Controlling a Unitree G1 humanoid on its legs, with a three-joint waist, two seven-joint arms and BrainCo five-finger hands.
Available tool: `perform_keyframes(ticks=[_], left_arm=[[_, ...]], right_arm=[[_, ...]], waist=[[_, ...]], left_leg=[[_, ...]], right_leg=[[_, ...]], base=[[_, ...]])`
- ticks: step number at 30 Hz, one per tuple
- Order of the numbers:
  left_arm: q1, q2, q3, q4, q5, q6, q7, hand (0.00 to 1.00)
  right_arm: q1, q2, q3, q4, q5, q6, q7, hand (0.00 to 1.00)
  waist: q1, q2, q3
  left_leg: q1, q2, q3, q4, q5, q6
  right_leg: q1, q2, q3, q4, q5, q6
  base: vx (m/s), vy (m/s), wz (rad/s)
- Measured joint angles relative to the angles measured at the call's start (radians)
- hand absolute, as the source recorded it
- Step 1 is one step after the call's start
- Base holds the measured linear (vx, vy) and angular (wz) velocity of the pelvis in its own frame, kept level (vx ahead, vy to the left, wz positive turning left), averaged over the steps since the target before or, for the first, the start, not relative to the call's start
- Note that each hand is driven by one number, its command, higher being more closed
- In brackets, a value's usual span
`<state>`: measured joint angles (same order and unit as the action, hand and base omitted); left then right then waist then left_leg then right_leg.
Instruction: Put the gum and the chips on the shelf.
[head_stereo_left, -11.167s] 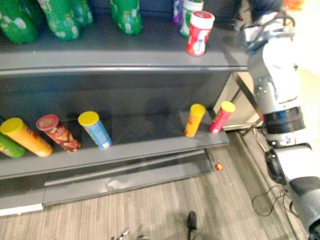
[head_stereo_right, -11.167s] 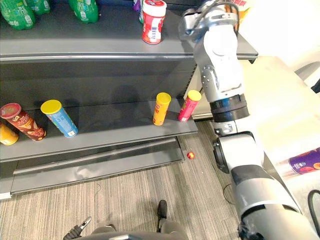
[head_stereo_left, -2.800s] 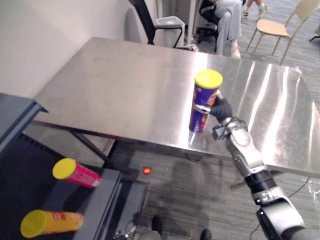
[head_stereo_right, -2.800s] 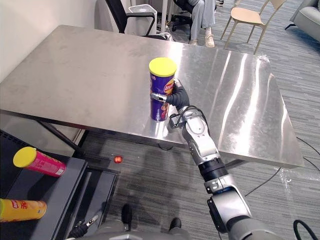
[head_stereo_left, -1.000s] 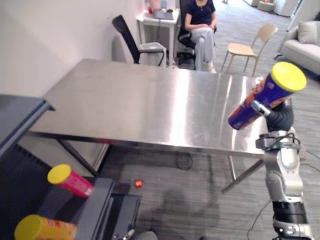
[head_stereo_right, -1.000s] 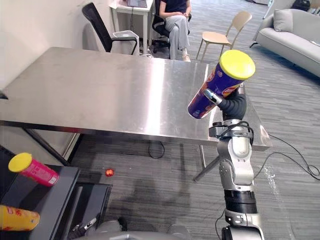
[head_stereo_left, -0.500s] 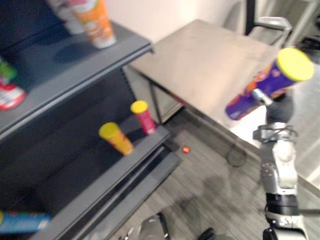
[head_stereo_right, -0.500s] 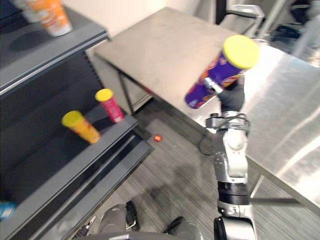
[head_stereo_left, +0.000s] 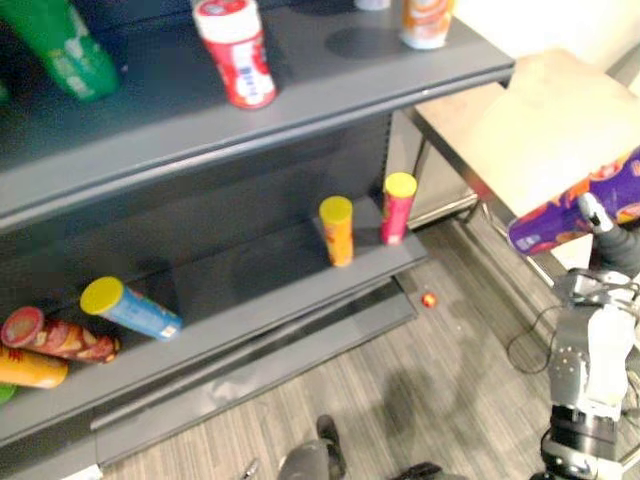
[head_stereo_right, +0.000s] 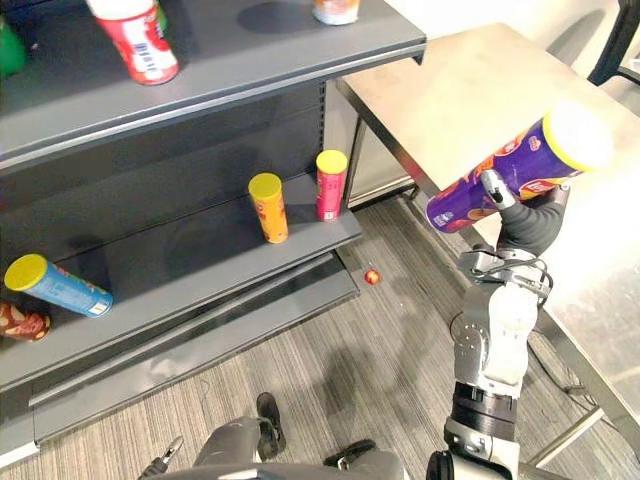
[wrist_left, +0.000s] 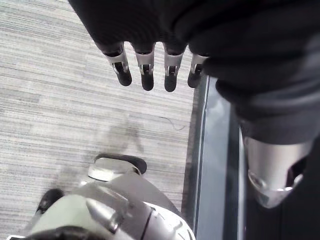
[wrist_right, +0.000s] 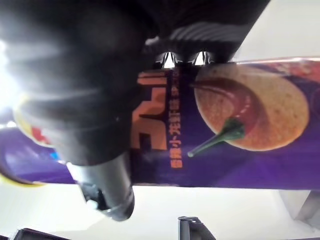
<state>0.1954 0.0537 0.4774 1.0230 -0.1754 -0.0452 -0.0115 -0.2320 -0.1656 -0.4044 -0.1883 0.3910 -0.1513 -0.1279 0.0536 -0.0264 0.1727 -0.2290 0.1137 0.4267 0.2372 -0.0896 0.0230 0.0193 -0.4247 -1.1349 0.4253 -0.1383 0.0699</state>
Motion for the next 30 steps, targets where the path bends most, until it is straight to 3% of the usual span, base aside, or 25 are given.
perform_keyframes(ticks=[3, 8, 13, 17, 21, 23, 26, 30], left_arm=[[0.000, 0.012, 0.001, 0.001, -0.003, 0.001, 0.007, 0.00], [-0.003, 0.010, 0.018, 0.000, -0.002, 0.001, 0.006, 0.00], [-0.005, 0.011, 0.033, -0.007, 0.002, 0.001, 0.005, 0.00], [-0.006, 0.010, 0.034, -0.007, 0.005, 0.000, 0.003, 0.00], [-0.006, 0.010, 0.044, -0.010, 0.001, 0.000, 0.001, 0.00], [-0.003, 0.010, 0.043, -0.030, -0.001, 0.000, -0.003, 0.00], [0.001, 0.011, 0.030, -0.049, -0.017, -0.002, -0.007, 0.00], [0.002, 0.011, -0.003, -0.053, -0.018, -0.011, -0.013, 0.00]], right_arm=[[0.000, 0.027, 0.002, 0.000, -0.001, 0.000, -0.014, 1.00], [0.003, 0.028, 0.026, 0.000, -0.003, 0.000, -0.013, 1.00], [0.050, 0.036, 0.028, 0.000, -0.015, -0.001, 0.009, 1.00], [0.061, 0.060, 0.027, 0.000, -0.029, -0.001, 0.025, 1.00], [0.060, 0.060, 0.030, 0.000, -0.031, 0.000, 0.026, 1.00], [0.058, 0.060, 0.041, 0.001, -0.031, 0.000, 0.026, 1.00], [0.051, 0.060, 0.100, 0.006, -0.032, -0.001, 0.038, 1.00], [0.045, 0.061, 0.126, 0.007, -0.040, 0.000, 0.049, 1.00]], waist=[[0.013, -0.020, 0.012], [0.013, -0.018, 0.017], [0.006, -0.029, 0.022], [0.002, -0.035, 0.022], [0.002, -0.038, 0.023], [0.005, -0.044, 0.026], [0.034, -0.055, 0.030], [0.036, -0.047, 0.029]], left_leg=[[0.004, -0.006, 0.003, 0.000, -0.023, -0.010], [0.006, -0.015, 0.026, -0.027, -0.021, -0.012], [0.026, -0.021, 0.028, -0.098, 0.027, -0.023], [0.042, -0.022, 0.025, -0.147, 0.074, -0.008], [0.041, -0.017, 0.007, -0.135, 0.079, -0.006], [0.038, -0.005, 0.000, -0.090, 0.053, -0.006], [0.023, 0.047, -0.010, 0.057, -0.039, -0.014], [0.000, 0.051, -0.066, 0.096, -0.088, -0.004]], right_leg=[[-0.010, 0.006, 0.065, -0.014, -0.005, -0.005], [-0.035, 0.034, 0.141, -0.084, -0.001, 0.010], [-0.035, 0.063, 0.145, -0.127, 0.006, 0.018], [-0.033, 0.078, 0.139, -0.127, 0.013, 0.025], [-0.011, 0.084, 0.130, -0.127, 0.013, 0.025], [0.015, 0.087, 0.128, -0.127, 0.014, 0.025], [0.067, 0.109, 0.128, -0.130, 0.019, 0.026], [0.071, 0.093, 0.136, -0.072, 0.073, 0.012]], base=[[-0.06, 0.091, -0.05], [-0.06, 0.071, -0.11], [0.03, 0.009, 0.02], [0.10, -0.039, 0.08], [0.10, -0.022, 0.19], [0.11, -0.001, 0.23], [0.07, 0.024, 0.00], [0.04, 0.107, 0.29]])
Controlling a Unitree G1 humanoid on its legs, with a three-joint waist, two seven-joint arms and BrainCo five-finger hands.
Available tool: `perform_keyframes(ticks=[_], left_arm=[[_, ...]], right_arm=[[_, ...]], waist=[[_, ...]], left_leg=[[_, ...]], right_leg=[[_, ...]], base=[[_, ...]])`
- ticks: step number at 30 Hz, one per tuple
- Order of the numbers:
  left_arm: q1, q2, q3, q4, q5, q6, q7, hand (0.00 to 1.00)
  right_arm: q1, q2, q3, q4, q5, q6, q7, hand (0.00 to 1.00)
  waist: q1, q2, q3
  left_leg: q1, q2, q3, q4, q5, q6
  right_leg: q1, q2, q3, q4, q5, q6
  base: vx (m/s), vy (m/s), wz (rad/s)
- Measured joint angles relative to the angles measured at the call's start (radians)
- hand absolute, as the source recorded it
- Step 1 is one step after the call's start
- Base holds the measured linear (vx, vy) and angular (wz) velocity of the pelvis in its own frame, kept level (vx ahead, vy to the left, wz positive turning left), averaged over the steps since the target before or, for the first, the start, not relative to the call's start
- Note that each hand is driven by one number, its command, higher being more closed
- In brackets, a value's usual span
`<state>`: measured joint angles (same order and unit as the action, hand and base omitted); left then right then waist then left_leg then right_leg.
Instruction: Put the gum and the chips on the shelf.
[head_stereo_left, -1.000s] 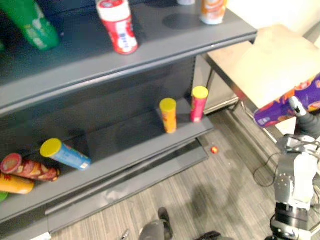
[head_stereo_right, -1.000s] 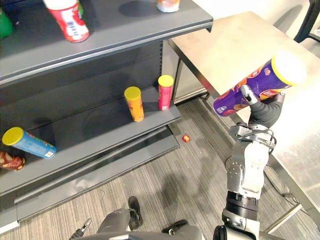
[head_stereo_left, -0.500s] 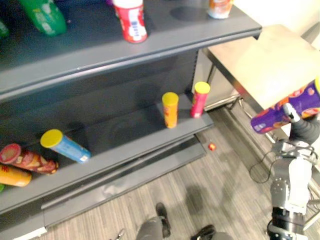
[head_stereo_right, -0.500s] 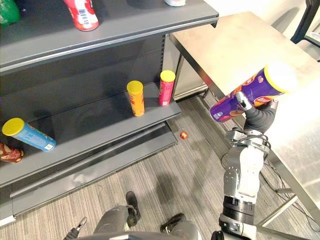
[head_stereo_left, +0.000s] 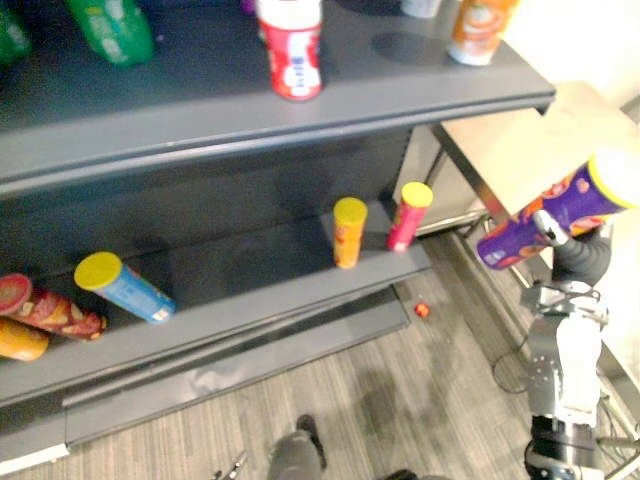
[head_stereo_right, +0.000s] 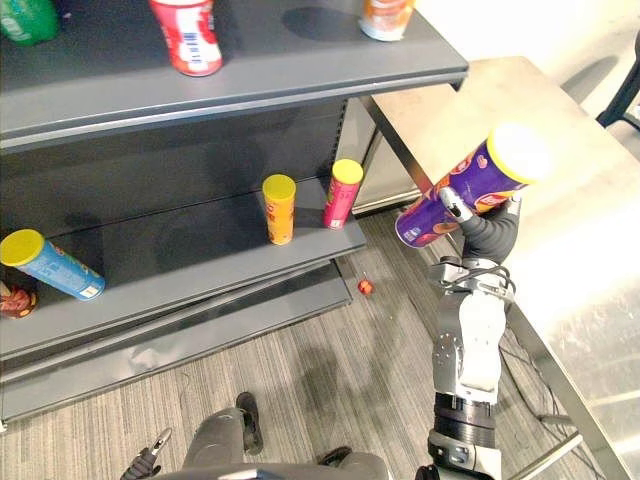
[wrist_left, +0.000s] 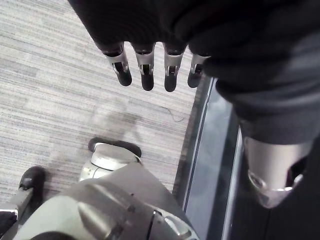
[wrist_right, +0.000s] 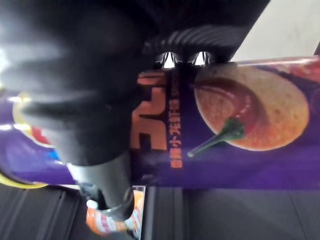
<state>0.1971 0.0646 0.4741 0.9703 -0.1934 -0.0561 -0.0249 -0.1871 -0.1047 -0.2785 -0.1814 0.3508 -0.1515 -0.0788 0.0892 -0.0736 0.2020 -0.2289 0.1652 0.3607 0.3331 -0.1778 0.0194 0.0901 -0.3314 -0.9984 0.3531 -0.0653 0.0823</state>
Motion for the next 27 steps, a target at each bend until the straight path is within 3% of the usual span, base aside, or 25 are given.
perform_keyframes(ticks=[2, 3, 6, 9, 12, 13, 16, 19, 22, 27], left_arm=[[0.003, 0.002, -0.004, 0.002, 0.000, 0.000, 0.002, 0.00], [0.001, 0.015, -0.051, 0.004, 0.000, -0.007, 0.007, 0.00], [-0.006, 0.048, -0.093, 0.012, 0.000, -0.022, 0.010, 0.00], [-0.003, 0.049, -0.098, 0.032, 0.003, -0.022, 0.015, 0.00], [-0.005, 0.053, -0.105, 0.044, 0.003, -0.023, 0.018, 0.00], [-0.007, 0.052, -0.104, 0.055, 0.002, -0.023, 0.019, 0.00], [-0.007, 0.035, -0.093, 0.058, -0.001, -0.022, 0.018, 0.00], [-0.007, 0.009, -0.077, 0.061, 0.000, -0.020, 0.015, 0.00], [-0.001, 0.010, -0.072, 0.063, 0.002, -0.019, 0.014, 0.00], [-0.003, 0.010, -0.073, 0.063, 0.018, -0.019, 0.018, 0.00]], right_arm=[[0.000, -0.002, 0.012, 0.001, -0.012, 0.001, 0.001, 1.00], [0.004, -0.005, 0.031, 0.000, -0.033, 0.001, 0.011, 1.00], [0.038, -0.004, 0.089, -0.023, -0.047, -0.007, 0.044, 1.00], [0.123, 0.008, 0.140, -0.085, -0.045, -0.046, 0.080, 1.00], [0.162, 0.010, 0.156, -0.103, -0.045, -0.063, 0.101, 1.00], [0.174, 0.010, 0.190, -0.112, -0.045, -0.064, 0.113, 1.00], [0.174, 0.011, 0.248, -0.116, -0.037, -0.060, 0.124, 1.00], [0.192, 0.023, 0.255, -0.116, -0.033, -0.035, 0.134, 1.00], [0.211, 0.029, 0.260, -0.118, -0.018, -0.035, 0.158, 1.00], [0.211, 0.028, 0.268, -0.122, -0.018, -0.049, 0.175, 1.00]], waist=[[-0.005, 0.010, 0.001], [-0.009, 0.029, 0.008], [-0.016, 0.025, 0.004], [-0.036, 0.018, -0.001], [-0.049, 0.012, -0.004], [-0.050, 0.002, -0.010], [-0.035, 0.000, -0.010], [-0.037, -0.002, -0.014], [-0.045, -0.007, -0.023], [-0.059, -0.005, -0.026]], left_leg=[[0.021, -0.027, -0.051, -0.020, -0.007, 0.014], [0.037, -0.042, -0.096, -0.036, -0.008, 0.015], [0.069, -0.099, -0.192, -0.084, 0.008, 0.031], [0.087, -0.151, -0.268, -0.088, 0.012, 0.035], [0.095, -0.170, -0.309, -0.083, 0.013, 0.024], [0.102, -0.174, -0.323, -0.080, 0.008, 0.001], [0.107, -0.141, -0.323, -0.090, 0.010, -0.037], [0.112, -0.097, -0.348, -0.148, 0.033, -0.078], [0.133, -0.060, -0.352, -0.254, 0.107, -0.110], [0.181, -0.038, -0.346, -0.380, 0.181, -0.126]], right_leg=[[-0.047, -0.048, 0.132, 0.139, 0.048, -0.065], [-0.123, -0.016, 0.395, 0.187, 0.045, -0.083], [-0.179, 0.070, 0.706, 0.106, -0.015, -0.025], [-0.223, 0.100, 0.823, 0.038, -0.016, -0.023], [-0.243, 0.120, 0.870, -0.021, -0.006, -0.009], [-0.223, 0.120, 0.865, -0.064, -0.005, 0.020], [-0.170, 0.161, 0.852, -0.172, -0.012, 0.029], [-0.135, 0.208, 0.804, -0.242, -0.012, 0.021], [-0.134, 0.243, 0.770, -0.276, 0.004, -0.008], [-0.134, 0.267, 0.758, -0.305, 0.015, -0.024]], base=[[0.08, 0.167, 0.63], [0.09, 0.147, 0.77], [0.13, 0.123, 1.18], [0.17, 0.011, 1.04], [0.10, -0.127, 0.60], [0.06, -0.219, 0.26], [0.00, -0.216, -0.05], [-0.03, -0.265, 0.18], [0.03, -0.198, 0.24], [0.03, -0.090, 0.04]])
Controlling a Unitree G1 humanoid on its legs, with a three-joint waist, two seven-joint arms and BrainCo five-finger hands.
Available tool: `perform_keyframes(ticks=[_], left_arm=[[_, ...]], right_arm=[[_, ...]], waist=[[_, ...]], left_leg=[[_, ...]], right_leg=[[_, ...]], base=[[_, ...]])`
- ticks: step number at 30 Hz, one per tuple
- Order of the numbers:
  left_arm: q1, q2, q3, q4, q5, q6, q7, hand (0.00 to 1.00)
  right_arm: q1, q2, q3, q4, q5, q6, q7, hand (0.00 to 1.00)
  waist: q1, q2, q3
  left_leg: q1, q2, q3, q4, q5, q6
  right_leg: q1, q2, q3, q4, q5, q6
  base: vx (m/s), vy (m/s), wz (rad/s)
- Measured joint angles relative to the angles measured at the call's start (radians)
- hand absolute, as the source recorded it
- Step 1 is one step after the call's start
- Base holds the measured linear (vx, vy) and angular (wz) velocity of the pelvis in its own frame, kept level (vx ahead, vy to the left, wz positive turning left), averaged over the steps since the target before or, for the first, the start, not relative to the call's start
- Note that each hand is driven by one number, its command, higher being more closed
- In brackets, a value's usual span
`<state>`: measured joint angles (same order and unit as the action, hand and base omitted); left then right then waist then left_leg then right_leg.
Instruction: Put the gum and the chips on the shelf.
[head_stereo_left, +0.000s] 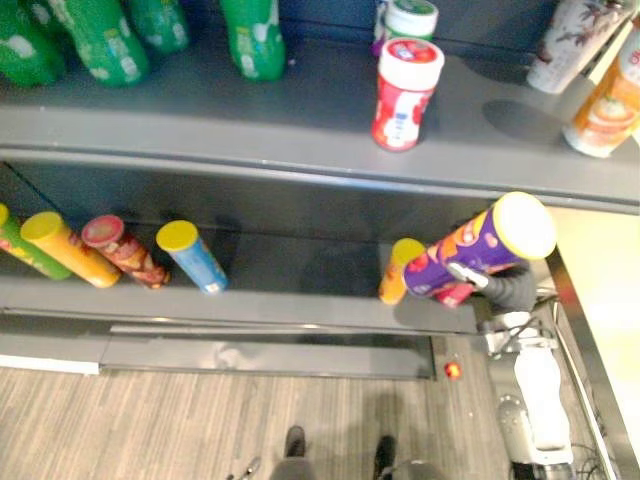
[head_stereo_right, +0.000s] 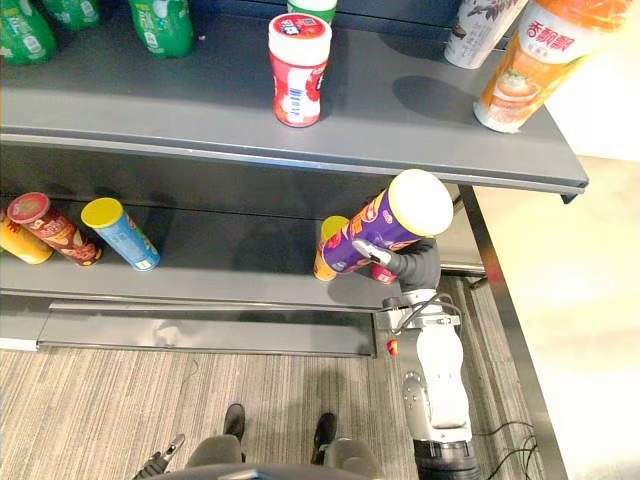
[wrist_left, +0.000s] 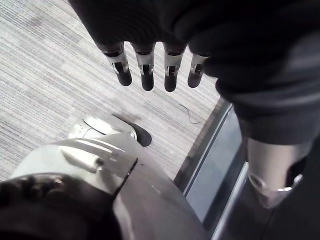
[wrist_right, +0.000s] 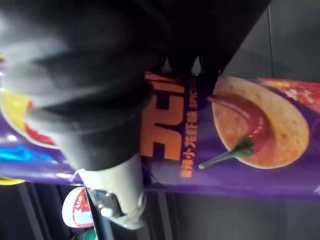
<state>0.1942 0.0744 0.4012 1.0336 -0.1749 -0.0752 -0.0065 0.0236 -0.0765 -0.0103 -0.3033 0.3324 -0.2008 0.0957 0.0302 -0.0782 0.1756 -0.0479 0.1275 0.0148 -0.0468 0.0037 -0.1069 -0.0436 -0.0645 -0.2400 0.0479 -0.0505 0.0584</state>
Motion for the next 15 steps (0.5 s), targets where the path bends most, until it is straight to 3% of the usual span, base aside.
perform_keyframes(ticks=[10, 15], left_arm=[[-0.005, 0.007, -0.014, 0.005, 0.069, -0.001, 0.003, 0.00], [-0.006, 0.011, -0.020, 0.028, 0.072, -0.001, 0.003, 0.00]], right_arm=[[0.004, 0.000, 0.044, 0.001, 0.000, -0.008, -0.001, 1.00], [0.003, -0.003, 0.100, 0.001, 0.006, 0.008, 0.002, 1.00]], waist=[[-0.015, 0.005, -0.024], [-0.023, 0.009, -0.030]], left_leg=[[0.021, -0.010, 0.029, -0.043, 0.020, 0.004], [0.032, -0.011, 0.029, -0.043, 0.020, 0.004]], right_leg=[[0.002, -0.004, 0.024, -0.036, 0.021, 0.009], [0.018, -0.004, 0.023, -0.045, 0.023, 0.009]], base=[[0.02, 0.008, -0.06], [0.00, 0.000, 0.00]])
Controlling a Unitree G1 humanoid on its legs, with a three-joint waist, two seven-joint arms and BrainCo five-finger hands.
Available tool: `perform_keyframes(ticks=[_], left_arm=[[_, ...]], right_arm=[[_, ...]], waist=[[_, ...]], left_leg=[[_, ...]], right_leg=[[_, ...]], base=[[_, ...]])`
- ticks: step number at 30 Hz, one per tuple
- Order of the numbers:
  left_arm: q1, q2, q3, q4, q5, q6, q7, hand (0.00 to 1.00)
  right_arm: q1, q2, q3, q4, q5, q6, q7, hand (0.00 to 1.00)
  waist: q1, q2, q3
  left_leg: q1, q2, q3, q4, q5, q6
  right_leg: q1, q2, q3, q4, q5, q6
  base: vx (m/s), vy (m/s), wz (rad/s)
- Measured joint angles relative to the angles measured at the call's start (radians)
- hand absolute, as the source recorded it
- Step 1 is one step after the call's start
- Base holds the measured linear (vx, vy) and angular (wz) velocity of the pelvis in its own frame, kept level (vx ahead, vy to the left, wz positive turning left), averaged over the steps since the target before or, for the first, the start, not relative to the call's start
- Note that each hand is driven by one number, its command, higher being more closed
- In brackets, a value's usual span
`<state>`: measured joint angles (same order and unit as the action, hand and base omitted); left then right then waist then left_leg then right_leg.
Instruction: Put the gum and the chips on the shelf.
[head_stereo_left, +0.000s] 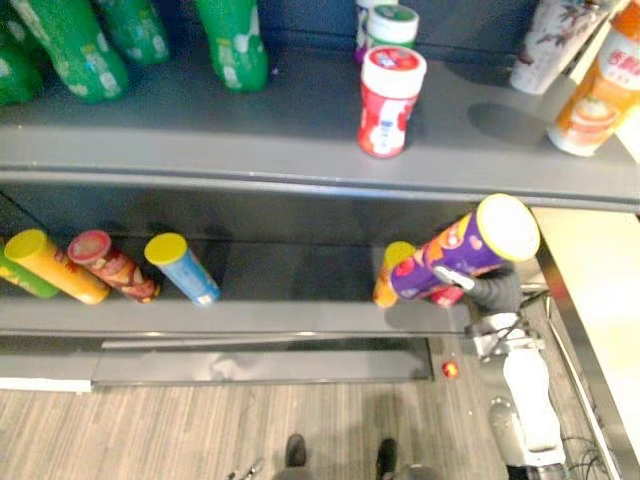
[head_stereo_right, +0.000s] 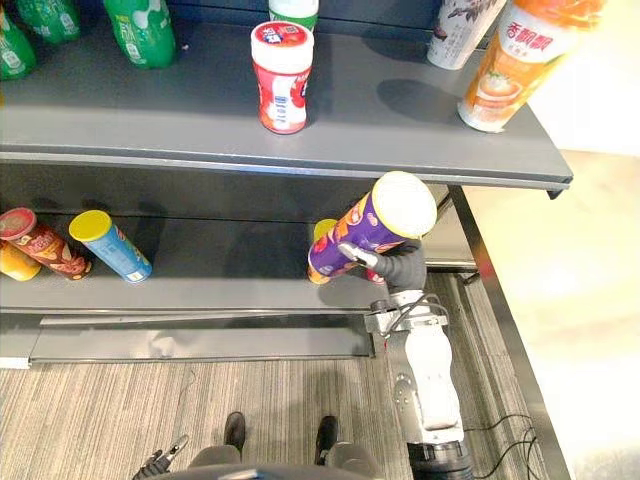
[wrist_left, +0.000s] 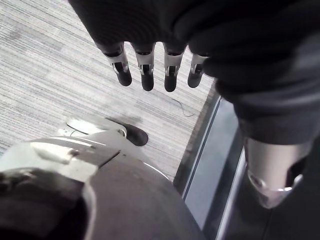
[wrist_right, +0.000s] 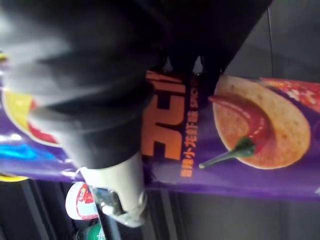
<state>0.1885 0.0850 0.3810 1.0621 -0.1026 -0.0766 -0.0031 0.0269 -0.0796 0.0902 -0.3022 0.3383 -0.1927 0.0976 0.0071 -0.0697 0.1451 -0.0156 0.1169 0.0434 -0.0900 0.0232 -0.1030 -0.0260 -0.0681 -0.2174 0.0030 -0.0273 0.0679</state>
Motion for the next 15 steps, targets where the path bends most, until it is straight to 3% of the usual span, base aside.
perform_keyframes(ticks=[7, 15], left_arm=[[-0.008, -0.002, -0.002, 0.014, 0.003, 0.001, 0.001, 0.00], [-0.019, 0.000, 0.001, 0.042, 0.003, 0.000, 0.027, 0.00]], right_arm=[[0.002, -0.025, 0.138, 0.004, 0.016, 0.038, 0.038, 1.00], [0.009, -0.031, 0.163, -0.021, 0.010, 0.040, 0.016, 1.00]], waist=[[0.002, 0.014, -0.008], [-0.002, 0.014, -0.008]], left_leg=[[-0.001, -0.001, -0.005, 0.000, 0.001, 0.000], [0.001, -0.001, -0.002, 0.000, 0.001, 0.000]], right_leg=[[0.001, 0.000, -0.005, -0.001, 0.001, 0.001], [0.001, -0.001, -0.002, -0.001, 0.001, 0.001]], base=[[0.00, 0.000, 0.00], [0.00, 0.000, 0.00]])
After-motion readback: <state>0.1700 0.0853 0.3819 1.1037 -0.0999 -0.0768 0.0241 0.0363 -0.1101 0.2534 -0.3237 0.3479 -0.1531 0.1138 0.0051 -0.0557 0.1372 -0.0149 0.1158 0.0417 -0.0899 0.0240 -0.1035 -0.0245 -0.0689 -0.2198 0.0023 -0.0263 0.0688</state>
